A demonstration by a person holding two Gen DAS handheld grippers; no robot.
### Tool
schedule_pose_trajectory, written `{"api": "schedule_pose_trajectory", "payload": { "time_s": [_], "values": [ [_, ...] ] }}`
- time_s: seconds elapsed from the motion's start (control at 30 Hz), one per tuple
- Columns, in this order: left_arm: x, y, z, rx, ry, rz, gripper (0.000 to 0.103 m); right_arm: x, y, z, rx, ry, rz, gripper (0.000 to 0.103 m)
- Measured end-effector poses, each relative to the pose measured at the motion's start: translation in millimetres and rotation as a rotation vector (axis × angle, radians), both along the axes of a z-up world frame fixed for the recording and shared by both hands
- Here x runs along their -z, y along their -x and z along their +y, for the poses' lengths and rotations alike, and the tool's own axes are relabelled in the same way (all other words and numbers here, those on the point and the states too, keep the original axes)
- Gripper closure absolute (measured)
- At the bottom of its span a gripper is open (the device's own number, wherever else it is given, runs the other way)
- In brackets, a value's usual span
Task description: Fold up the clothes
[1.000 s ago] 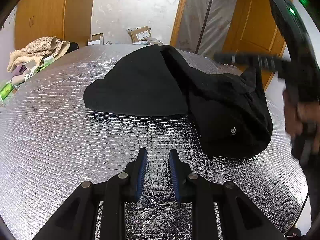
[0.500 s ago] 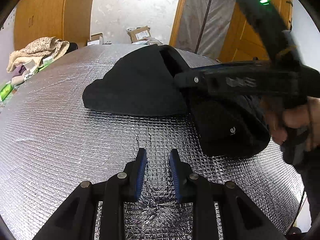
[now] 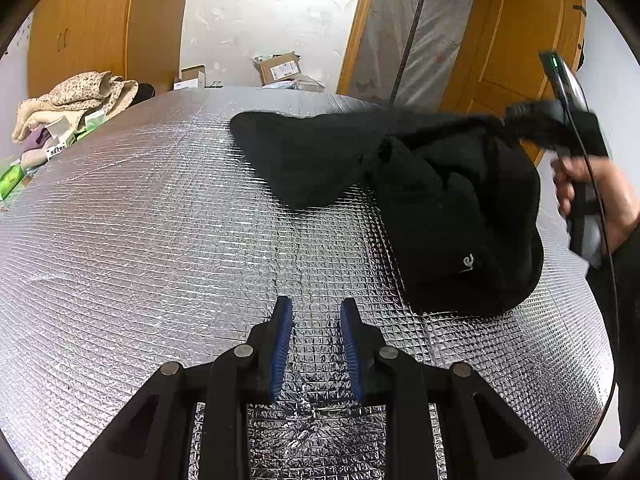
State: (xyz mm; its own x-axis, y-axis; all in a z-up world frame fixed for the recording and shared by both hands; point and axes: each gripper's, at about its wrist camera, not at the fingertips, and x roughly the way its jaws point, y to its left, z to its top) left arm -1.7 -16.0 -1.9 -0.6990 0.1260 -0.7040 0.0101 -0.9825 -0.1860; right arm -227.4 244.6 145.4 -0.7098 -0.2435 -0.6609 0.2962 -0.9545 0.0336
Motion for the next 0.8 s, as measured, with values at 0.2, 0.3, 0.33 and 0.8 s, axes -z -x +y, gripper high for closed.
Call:
{"api": "schedule_pose_trajectory", "payload": {
  "time_s": [0.2,0.3,0.33,0.8],
  "values": [
    [-1,0,5,-0.002,0.023,-0.002,0.078,8,-62,8,-0.203,-0.008,0.031,0.077],
    [-2,1,8,-0.004,0.041,-0.004,0.078,6,-104,1,-0.384,0.005,0.085,0.076],
    [-2,0,9,-0.004,0.045,-0.004,0.078,8,-118,-3,-0.449,0.006,0.092,0.075],
    [-1,-4,15,-0.006,0.071,-0.006,0.078,72,-180,-50,-0.795,-0.157,0.074,0.074]
  ]
}}
